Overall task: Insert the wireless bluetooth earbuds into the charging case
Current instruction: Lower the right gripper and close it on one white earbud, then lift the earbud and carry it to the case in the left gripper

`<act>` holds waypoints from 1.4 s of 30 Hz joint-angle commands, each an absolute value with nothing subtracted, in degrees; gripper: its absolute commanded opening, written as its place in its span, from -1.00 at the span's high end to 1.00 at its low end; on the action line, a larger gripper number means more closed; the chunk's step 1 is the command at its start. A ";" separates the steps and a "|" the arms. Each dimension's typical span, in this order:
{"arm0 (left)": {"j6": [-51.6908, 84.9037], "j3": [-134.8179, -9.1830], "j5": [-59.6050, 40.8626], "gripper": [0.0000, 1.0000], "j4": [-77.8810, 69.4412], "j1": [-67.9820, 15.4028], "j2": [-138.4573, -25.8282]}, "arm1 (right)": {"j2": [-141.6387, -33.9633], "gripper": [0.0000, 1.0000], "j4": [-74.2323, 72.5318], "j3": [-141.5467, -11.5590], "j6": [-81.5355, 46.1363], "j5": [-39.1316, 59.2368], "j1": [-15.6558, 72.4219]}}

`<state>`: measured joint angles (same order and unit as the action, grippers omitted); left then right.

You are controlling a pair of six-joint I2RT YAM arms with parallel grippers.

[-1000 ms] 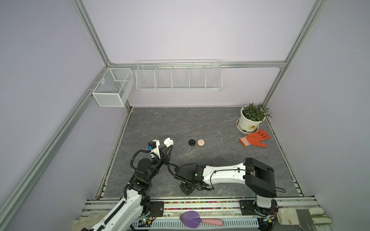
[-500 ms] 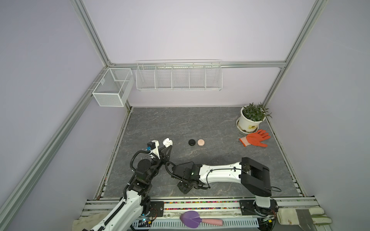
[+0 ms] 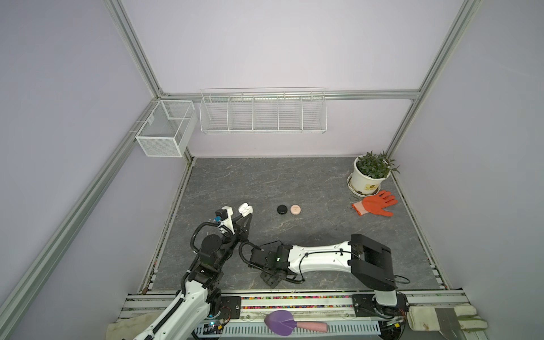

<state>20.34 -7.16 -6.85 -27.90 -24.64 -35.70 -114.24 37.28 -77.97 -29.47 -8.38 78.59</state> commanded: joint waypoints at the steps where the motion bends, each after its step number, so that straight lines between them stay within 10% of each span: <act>1: 20.83 -6.69 -6.42 1.00 -28.15 -24.46 -34.89 | -116.53 0.45 39.49 -78.71 -28.23 -9.58 78.96; 42: 20.74 -8.41 -12.20 1.00 -31.61 -24.50 -36.38 | -101.47 0.63 32.34 -72.93 -24.07 -22.05 75.54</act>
<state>20.51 -7.16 -9.41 -29.06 -24.64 -35.68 -103.70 34.76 -73.80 -25.41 -19.05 76.64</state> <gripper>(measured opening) 0.199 0.183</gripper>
